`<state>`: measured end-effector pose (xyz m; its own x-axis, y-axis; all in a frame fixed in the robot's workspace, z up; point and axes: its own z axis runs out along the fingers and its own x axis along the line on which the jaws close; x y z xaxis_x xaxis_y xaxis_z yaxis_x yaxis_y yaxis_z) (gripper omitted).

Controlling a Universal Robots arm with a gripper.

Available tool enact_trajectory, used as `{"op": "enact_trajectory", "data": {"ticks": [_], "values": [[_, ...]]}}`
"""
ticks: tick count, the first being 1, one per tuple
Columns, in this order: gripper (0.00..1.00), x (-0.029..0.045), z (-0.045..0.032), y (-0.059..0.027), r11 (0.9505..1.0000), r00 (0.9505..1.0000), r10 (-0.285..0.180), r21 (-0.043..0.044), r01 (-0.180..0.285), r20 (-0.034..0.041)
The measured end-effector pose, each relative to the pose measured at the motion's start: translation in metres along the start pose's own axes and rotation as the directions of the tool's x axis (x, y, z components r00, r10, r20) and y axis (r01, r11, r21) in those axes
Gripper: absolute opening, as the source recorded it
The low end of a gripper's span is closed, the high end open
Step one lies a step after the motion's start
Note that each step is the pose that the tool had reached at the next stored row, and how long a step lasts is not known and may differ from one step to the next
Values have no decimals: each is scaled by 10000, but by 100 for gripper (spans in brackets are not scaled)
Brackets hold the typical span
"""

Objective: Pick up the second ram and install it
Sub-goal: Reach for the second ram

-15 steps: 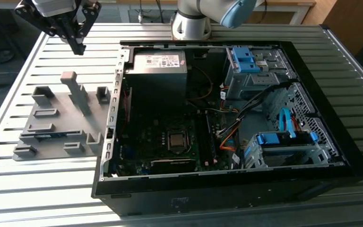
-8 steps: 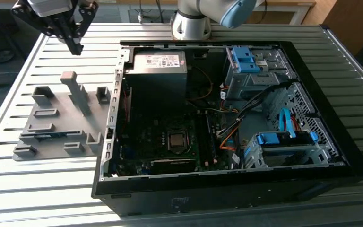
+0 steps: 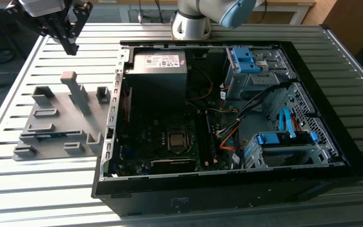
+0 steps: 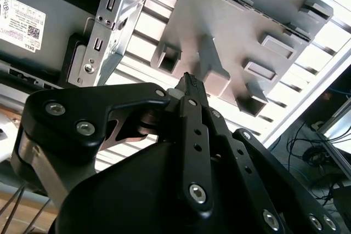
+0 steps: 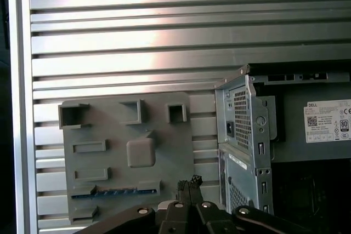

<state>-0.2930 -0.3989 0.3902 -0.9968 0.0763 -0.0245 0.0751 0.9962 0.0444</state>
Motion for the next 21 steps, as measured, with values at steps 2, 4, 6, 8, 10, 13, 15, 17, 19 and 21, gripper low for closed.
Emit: {"op": "enact_trajectory", "data": {"ticks": [2, 4, 6, 8, 10, 13, 15, 17, 19, 21], "values": [[11, 20, 0, -2, 10000, 10000, -1, 0, 1, 0], [11, 40, -1, -3, 10000, 10000, 0, 0, 0, 0], [11, 65, -1, -5, 10000, 10000, -1, 0, 1, 0], [11, 95, -1, -7, 10000, 10000, -1, 0, 1, 0], [11, 124, -2, -12, 10000, 10000, 0, 1, 0, -1], [11, 147, -3, -35, 10000, 10000, -2, 0, 2, 0], [11, 152, -4, -59, 10000, 10000, 0, 0, 0, -1], [11, 157, -5, -82, 10000, 10000, -1, 0, 1, 0], [11, 185, -7, -106, 10000, 10000, 0, 1, 0, 0], [11, 214, -8, -117, 10000, 10000, 0, 1, 0, 0]]}}
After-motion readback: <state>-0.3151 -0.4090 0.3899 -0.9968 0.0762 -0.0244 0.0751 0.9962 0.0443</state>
